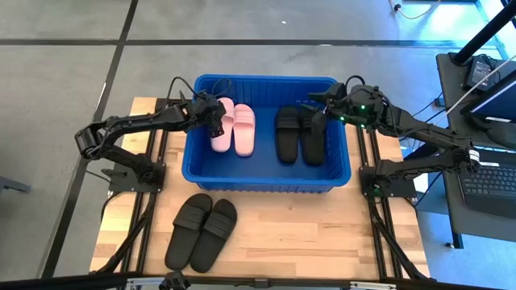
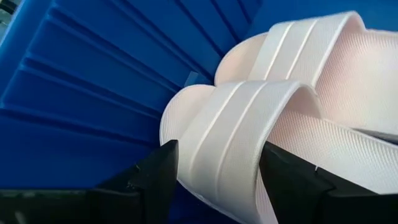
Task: Pick and place slides into bin
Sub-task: Put the pink slipper into the blue bin, then put the black slipper into the blue bin
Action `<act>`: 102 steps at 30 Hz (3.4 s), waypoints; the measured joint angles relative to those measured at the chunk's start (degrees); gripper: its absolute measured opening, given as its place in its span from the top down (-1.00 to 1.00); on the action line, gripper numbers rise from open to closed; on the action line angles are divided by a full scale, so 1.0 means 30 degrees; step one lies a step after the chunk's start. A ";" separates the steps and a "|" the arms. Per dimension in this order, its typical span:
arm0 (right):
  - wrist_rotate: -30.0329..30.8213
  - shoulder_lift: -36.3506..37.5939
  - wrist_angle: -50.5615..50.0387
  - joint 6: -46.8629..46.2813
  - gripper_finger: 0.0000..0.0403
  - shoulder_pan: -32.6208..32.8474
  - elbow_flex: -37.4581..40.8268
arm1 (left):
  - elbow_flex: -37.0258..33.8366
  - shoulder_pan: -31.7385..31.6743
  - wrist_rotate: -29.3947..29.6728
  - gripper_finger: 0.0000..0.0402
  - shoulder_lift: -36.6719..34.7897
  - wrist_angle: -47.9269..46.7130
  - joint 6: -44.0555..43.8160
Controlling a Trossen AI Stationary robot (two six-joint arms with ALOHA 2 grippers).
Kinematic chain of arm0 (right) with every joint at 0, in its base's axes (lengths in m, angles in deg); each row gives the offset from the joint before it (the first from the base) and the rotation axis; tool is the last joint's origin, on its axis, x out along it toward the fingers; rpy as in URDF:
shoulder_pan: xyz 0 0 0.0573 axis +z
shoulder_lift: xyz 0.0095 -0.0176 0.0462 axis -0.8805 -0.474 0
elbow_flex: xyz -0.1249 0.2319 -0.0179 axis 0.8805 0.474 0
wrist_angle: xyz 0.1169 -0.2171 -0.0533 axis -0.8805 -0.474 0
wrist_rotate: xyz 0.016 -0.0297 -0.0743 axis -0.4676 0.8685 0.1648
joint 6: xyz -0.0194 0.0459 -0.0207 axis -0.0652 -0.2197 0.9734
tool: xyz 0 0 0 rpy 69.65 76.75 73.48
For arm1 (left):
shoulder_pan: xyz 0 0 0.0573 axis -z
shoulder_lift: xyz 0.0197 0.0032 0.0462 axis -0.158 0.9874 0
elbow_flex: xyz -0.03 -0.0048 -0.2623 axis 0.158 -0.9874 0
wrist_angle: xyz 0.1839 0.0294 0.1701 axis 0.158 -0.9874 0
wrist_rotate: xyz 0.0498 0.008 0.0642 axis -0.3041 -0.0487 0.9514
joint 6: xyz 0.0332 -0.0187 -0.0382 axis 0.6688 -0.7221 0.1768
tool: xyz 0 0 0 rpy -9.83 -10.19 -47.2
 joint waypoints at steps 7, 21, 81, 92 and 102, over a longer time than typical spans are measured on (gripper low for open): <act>-0.0007 -0.0007 -0.0122 -0.0003 -0.23 0.0000 0.0000 | 0.0000 0.0156 0.0177 -0.06 0.0000 -0.0269 -0.0113; -0.0015 -0.0007 -0.0153 -0.0004 -0.23 0.0000 -0.0007 | -0.0007 0.0390 0.1023 -0.06 0.0007 -0.0344 -0.0340; -0.0058 -0.2229 0.2310 0.0263 -0.23 0.1847 -0.0029 | 0.5741 1.9121 -0.4578 -0.22 -0.9355 -0.8430 -0.7996; -0.0036 -0.2229 0.2118 -0.1266 -0.23 0.1865 -0.0015 | 0.5734 2.5886 -0.0292 -0.22 -0.6620 -1.2328 -1.5045; -0.0022 -0.2228 0.1902 -0.1733 -0.23 0.1858 -0.0015 | 0.5734 3.0150 0.0114 -0.22 -0.2206 -1.6521 -2.2297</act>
